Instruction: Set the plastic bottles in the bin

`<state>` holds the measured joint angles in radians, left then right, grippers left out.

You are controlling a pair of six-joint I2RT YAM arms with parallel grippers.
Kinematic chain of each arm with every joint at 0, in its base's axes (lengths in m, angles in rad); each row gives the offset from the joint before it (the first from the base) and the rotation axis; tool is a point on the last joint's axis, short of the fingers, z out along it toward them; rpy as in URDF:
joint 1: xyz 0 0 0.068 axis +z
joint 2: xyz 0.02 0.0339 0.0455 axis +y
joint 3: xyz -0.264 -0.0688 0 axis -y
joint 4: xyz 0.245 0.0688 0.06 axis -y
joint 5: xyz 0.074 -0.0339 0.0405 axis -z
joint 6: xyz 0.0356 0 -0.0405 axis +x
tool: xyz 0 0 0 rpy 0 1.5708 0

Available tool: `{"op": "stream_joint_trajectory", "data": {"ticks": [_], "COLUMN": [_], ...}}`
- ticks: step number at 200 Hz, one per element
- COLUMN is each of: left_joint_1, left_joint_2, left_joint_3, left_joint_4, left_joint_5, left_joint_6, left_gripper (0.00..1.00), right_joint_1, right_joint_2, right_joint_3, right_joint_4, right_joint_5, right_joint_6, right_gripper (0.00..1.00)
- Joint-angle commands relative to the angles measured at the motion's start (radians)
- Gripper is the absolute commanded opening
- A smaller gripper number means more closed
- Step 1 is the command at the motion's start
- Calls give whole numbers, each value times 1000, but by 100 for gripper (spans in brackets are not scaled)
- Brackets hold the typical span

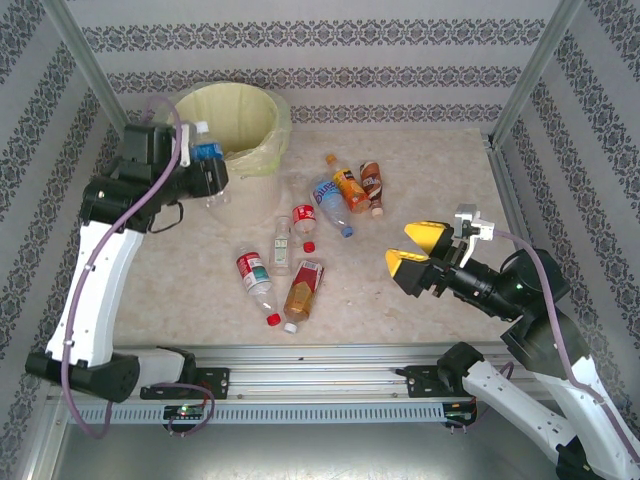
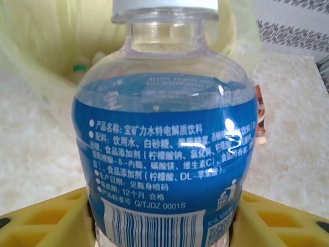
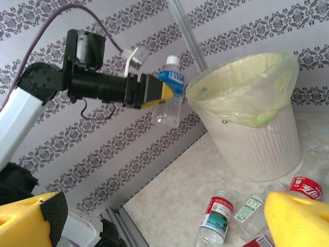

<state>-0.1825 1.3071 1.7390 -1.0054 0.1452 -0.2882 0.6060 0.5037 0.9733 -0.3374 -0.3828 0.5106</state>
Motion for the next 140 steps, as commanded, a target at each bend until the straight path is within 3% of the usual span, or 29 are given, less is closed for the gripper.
{"op": "stream_joint_trajectory", "data": {"ticks": [1,62,140], "left_joint_1": [-4,6,28], "left_joint_2": [60,300,644], "left_joint_3": [118,396,747], "left_joint_4": [88,151,-21], "left_joint_5": [-33,-75,-109], "left_joint_6": [85,170,195], "left_gripper": [57,59,57], "right_joint_1": [0,0,0], "right_joint_2": [-12,-14,-20], "right_joint_3": [28,34,67], "right_joint_4": [44,19,-48], "right_joint_5": [-3,18,50], "right_joint_6": [6,1,-16], "right_gripper": [98,98,98]}}
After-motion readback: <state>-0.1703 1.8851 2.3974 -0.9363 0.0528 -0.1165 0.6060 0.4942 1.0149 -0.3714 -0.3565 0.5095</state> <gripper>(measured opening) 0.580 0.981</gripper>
